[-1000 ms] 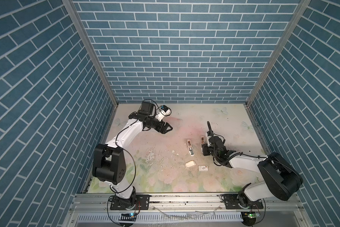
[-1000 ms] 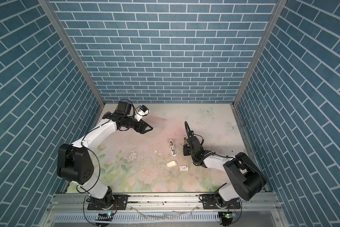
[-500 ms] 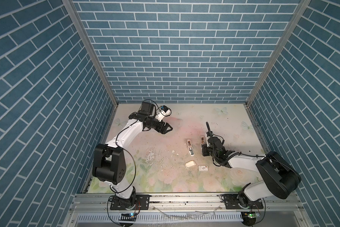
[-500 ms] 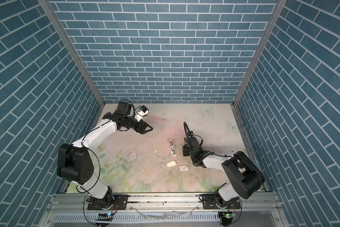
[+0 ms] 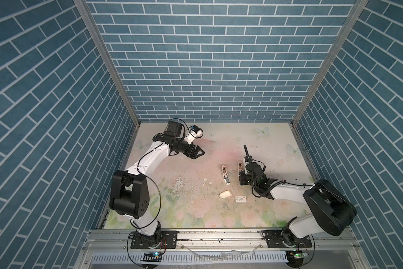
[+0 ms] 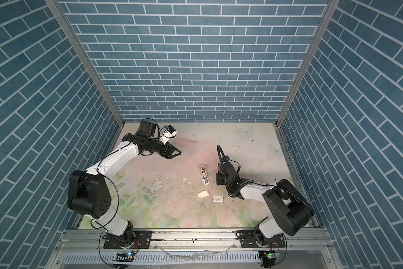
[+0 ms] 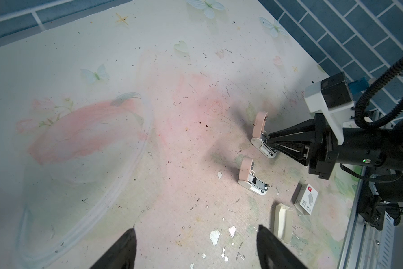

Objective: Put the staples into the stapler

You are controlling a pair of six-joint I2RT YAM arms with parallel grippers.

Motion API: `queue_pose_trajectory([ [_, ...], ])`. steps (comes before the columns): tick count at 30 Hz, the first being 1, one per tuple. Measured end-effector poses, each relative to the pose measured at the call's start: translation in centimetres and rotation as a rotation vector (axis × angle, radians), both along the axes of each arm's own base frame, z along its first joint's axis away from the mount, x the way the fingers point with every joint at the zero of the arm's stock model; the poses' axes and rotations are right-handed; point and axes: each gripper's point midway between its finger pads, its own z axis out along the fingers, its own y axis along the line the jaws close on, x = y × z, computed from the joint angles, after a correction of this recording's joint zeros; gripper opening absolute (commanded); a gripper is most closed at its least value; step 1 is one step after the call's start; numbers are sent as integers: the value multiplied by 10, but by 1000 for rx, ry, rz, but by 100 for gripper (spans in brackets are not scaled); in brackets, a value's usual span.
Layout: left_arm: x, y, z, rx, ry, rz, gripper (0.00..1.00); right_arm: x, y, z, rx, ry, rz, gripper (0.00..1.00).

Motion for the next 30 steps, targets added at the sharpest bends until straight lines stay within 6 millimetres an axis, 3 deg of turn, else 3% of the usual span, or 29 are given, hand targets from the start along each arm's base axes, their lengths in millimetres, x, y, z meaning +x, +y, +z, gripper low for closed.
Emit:
queue_pose_trajectory([
  [30,-1,0,-3,0,3,0,82,-2,2,-1,6,-18,-33,14],
])
